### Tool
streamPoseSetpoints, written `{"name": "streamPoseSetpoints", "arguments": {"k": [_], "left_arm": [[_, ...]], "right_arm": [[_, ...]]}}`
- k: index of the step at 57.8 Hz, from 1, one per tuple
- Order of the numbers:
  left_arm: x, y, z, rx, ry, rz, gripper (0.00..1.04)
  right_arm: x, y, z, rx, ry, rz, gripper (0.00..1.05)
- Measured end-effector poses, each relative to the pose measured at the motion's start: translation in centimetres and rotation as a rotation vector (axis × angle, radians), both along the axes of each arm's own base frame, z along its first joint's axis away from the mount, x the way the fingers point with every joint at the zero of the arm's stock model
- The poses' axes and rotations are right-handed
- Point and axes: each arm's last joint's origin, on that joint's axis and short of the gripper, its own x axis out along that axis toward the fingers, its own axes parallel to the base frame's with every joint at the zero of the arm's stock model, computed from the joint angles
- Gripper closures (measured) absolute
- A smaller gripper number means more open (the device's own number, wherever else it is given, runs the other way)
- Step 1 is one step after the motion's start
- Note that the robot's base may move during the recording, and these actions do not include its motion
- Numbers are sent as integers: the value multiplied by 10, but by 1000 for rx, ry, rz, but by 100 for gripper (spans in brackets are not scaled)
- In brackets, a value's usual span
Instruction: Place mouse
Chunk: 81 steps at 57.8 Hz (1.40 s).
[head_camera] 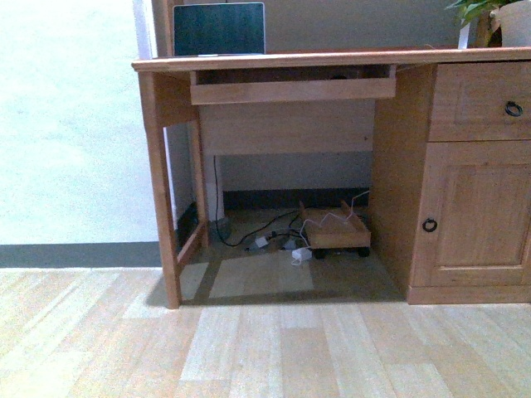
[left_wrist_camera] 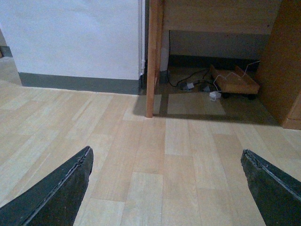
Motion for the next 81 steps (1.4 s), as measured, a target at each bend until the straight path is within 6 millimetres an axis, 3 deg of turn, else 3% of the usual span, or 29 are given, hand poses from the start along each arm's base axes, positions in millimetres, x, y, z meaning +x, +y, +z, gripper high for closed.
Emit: {"name": "streamPoseSetpoints", "arguments": {"k": [81], "left_arm": [[0,0,0,0,0,0,8]], "right_arm": [[0,0,0,0,0,0,8]]}}
